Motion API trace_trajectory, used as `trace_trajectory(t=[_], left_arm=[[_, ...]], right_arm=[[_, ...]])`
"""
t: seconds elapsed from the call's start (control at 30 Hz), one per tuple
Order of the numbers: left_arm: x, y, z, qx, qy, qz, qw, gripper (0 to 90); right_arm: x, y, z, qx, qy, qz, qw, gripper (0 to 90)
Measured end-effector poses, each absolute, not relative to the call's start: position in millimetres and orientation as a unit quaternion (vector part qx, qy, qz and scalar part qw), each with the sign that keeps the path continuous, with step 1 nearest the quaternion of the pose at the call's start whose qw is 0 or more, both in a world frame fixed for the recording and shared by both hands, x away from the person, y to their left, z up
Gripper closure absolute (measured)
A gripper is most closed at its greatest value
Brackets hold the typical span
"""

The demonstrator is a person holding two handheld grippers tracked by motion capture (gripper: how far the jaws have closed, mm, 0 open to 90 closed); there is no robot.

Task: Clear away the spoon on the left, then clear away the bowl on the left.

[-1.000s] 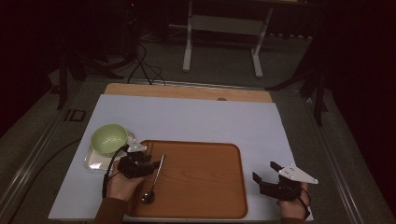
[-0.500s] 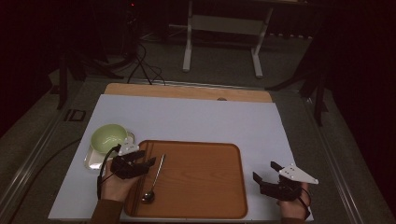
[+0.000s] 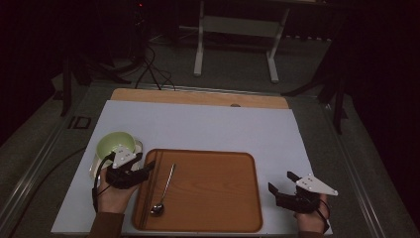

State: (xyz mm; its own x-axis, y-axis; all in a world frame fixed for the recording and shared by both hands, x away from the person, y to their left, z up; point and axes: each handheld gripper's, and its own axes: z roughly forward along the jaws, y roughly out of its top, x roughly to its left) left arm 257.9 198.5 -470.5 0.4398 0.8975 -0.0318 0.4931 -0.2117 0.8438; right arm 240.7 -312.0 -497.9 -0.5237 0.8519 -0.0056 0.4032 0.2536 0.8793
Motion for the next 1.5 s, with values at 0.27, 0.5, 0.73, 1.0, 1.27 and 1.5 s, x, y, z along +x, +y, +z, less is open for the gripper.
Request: trace_trajectory(t=[0.27,0.5,0.73,1.0,1.27,1.5], left_arm=[[253.7,212.7,-463.8,0.726,0.478,0.277,0.409,44.1],[251.9,230.4,-458.7,0.706,0.494,0.296,0.412,43.2],[251.8,244.8,-458.6,0.694,0.509,0.304,0.409,43.2],[250.9,256.0,-458.0,0.68,0.524,0.317,0.404,42.3],[251.0,268.1,-460.6,0.655,0.551,0.335,0.394,37.7],[253.2,280.6,-465.8,0.643,0.569,0.336,0.387,37.7]], right_arm=[[240.9,-312.5,-497.7,0.417,0.751,0.446,0.252,16.8],[240.9,-312.2,-497.8,0.417,0.751,0.445,0.252,16.8],[239.8,-312.6,-497.8,0.419,0.75,0.445,0.253,16.8],[240.2,-312.0,-497.8,0.417,0.752,0.445,0.252,16.8],[239.7,-312.6,-497.7,0.418,0.751,0.445,0.253,16.8],[239.6,-312.5,-497.7,0.418,0.751,0.445,0.253,16.8]])
